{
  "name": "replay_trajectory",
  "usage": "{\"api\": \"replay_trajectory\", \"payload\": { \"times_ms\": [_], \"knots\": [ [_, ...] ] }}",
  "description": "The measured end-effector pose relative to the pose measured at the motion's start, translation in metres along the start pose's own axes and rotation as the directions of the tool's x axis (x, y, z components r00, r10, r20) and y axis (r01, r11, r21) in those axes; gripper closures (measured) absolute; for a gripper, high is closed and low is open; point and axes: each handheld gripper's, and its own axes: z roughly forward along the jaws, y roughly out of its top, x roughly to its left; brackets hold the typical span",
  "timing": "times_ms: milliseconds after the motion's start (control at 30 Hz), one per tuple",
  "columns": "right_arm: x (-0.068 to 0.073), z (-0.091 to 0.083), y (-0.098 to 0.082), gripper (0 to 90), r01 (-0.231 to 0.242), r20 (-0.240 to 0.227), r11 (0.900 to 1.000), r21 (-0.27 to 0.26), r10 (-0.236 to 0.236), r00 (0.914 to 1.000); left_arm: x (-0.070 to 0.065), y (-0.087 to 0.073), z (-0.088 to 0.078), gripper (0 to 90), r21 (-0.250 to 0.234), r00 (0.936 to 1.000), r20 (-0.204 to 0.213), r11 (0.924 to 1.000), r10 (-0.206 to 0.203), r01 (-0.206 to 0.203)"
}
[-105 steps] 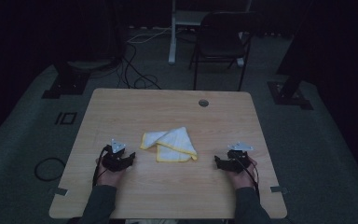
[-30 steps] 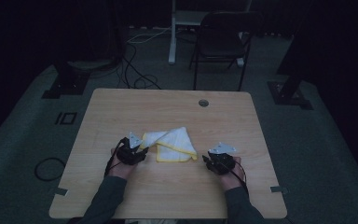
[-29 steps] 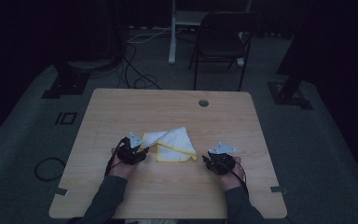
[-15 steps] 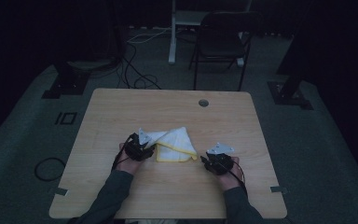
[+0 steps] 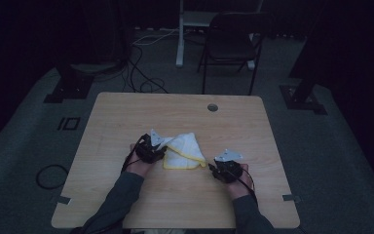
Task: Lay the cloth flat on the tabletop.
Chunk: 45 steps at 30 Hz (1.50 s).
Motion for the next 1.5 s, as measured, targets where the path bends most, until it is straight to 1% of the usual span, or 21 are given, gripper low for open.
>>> {"api": "replay_trajectory", "payload": {
  "times_ms": [133,367,600,767,867,1000,1100,1233,1300,1367,1433,1500],
  "knots": [
    [0.002,0.000,0.001,65.3,0.005,-0.002,1.000,-0.001,-0.005,1.0000,0.001,0.007,0.001,66.7,-0.009,1.0000,0.004,0.9999,-0.007,0.007],
    [0.004,0.002,0.003,63.8,0.009,-0.008,1.000,-0.003,-0.009,0.9999,0.004,0.019,0.002,72.7,-0.017,0.9999,0.011,0.9998,-0.006,0.006],
    [0.007,0.005,0.006,62.9,0.013,-0.015,1.000,-0.004,-0.013,0.9998,0.006,0.028,0.007,86.8,-0.013,0.9999,0.012,0.9999,0.009,-0.009],
    [0.010,0.007,0.009,62.7,0.019,-0.021,1.000,-0.006,-0.019,0.9996,0.008,0.032,0.009,87.9,-0.011,1.0000,0.007,0.9999,0.004,-0.004],
    [0.012,0.009,0.010,62.2,0.021,-0.026,1.000,-0.008,-0.021,0.9995,0.012,0.036,0.012,88.1,-0.009,0.9999,0.002,0.9999,-0.012,0.012],
    [0.014,0.011,0.012,61.4,0.020,-0.032,1.000,-0.009,-0.020,0.9993,0.015,0.039,0.014,88.2,-0.009,0.9998,-0.003,0.9997,-0.022,0.022],
    [0.015,0.013,0.013,61.4,0.022,-0.038,1.000,-0.007,-0.022,0.9990,0.018,0.041,0.016,88.2,-0.011,0.9992,-0.003,0.9991,-0.041,0.041],
    [0.017,0.016,0.014,61.4,0.020,-0.042,1.000,-0.006,-0.021,0.9989,0.020,0.043,0.017,88.2,-0.010,0.9988,-0.009,0.9988,-0.047,0.047],
    [0.018,0.018,0.016,63.9,0.013,-0.044,1.000,-0.016,-0.013,0.9990,0.023,0.046,0.019,88.2,-0.007,0.9987,-0.012,0.9988,-0.050,0.050],
    [0.018,0.018,0.018,67.1,0.001,-0.058,1.000,-0.026,-0.003,0.9983,0.023,0.048,0.021,88.3,-0.004,0.9984,-0.015,0.9986,-0.054,0.054],
    [0.018,0.018,0.020,73.2,-0.006,-0.070,0.999,-0.034,0.003,0.9975,0.024,0.049,0.022,88.3,-0.004,0.9982,-0.016,0.9983,-0.059,0.059],
    [0.019,0.019,0.023,81.9,0.011,-0.069,0.999,-0.041,-0.014,0.9975,0.026,0.050,0.023,88.2,-0.001,0.9980,-0.018,0.9981,-0.061,0.061]
  ]
}}
